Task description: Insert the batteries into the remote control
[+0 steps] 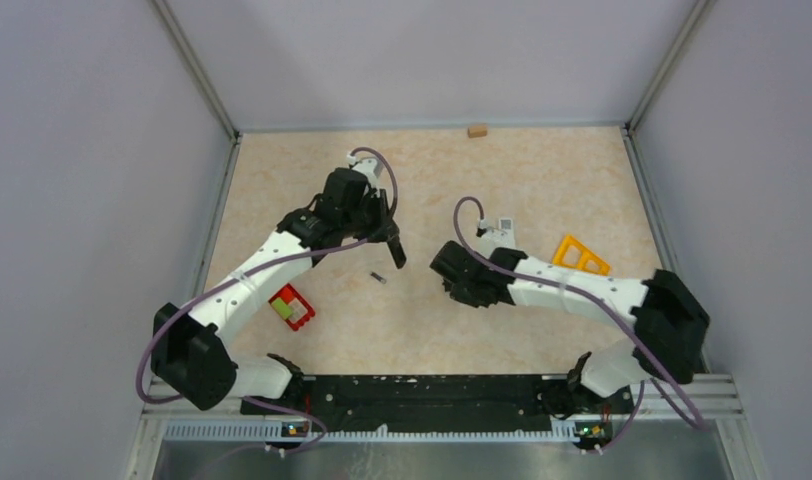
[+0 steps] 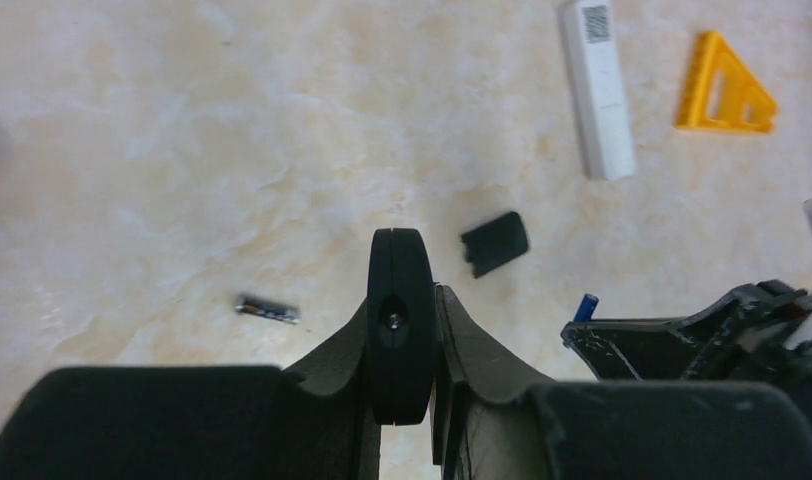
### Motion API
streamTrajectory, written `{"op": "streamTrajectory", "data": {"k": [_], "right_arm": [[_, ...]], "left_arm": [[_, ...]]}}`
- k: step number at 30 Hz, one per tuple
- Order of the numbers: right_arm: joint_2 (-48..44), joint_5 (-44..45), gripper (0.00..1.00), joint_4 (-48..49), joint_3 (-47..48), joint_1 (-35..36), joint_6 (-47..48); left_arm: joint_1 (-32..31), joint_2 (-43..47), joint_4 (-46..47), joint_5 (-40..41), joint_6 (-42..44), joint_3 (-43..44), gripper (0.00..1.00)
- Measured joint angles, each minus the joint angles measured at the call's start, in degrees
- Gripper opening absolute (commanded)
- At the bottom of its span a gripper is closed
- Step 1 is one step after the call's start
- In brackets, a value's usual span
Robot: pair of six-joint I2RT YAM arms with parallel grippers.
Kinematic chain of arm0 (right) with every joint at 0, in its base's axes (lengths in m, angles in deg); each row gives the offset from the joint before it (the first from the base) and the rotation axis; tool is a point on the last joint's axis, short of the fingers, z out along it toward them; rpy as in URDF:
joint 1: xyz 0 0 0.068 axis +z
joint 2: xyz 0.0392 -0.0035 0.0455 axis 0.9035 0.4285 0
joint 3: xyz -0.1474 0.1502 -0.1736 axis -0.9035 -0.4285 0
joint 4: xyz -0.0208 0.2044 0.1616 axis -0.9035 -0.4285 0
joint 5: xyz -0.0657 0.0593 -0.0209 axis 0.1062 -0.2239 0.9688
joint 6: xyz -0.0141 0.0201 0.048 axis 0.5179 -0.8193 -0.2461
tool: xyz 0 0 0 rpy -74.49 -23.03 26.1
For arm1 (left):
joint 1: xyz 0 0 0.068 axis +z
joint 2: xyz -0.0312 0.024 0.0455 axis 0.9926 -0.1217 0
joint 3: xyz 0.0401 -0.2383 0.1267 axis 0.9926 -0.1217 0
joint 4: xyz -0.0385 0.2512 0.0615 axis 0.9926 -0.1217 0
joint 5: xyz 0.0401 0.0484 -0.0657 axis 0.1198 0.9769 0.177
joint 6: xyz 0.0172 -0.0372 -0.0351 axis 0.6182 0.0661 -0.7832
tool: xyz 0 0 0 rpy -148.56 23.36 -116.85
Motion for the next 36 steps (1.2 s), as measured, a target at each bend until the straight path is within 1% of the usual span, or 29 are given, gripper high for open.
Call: {"op": "streamTrajectory", "data": {"k": [4, 8, 11, 16, 18, 23, 30, 36], "right_arm": [[-12.1, 1.2, 0.0, 8.7, -2.2, 0.6, 12.5], [-23.0, -1.3, 0.0, 21.0, -7.1, 0.6, 26.6], [-27.6, -5.3, 0.0, 29.0, -9.0, 0.6, 36.7], [-29.3, -11.6, 0.0, 37.7, -9.0, 0.7, 49.2], [-29.2, -14.3, 0.0, 40.1, -9.0, 0.9, 54.1], [-29.2, -18.2, 0.0, 43.2, -8.9, 1.3, 62.4], [-29.7, -19.8, 0.0, 43.9, -8.9, 1.4, 68.2], [-30.3, -22.1, 0.03, 42.8, -8.5, 1.4, 71.2]], "left_arm": [[2.0, 0.0, 4.0, -11.6, 0.0, -1.7, 0.0], [4.5, 0.0, 8.8, -22.4, -0.4, -3.3, 0.0], [6.6, 0.2, 13.9, -30.8, -2.3, -5.3, 0.0], [8.4, 1.5, 21.6, -41.4, -6.7, -7.8, 0.0], [8.4, 2.1, 24.0, -44.1, -8.1, -8.0, 0.0], [8.4, 4.0, 29.9, -50.1, -12.2, -8.4, 0.0], [8.7, 4.8, 34.6, -54.7, -15.7, -8.8, 0.0], [8.7, 4.9, 36.9, -56.5, -17.7, -8.9, 0.0]]}}
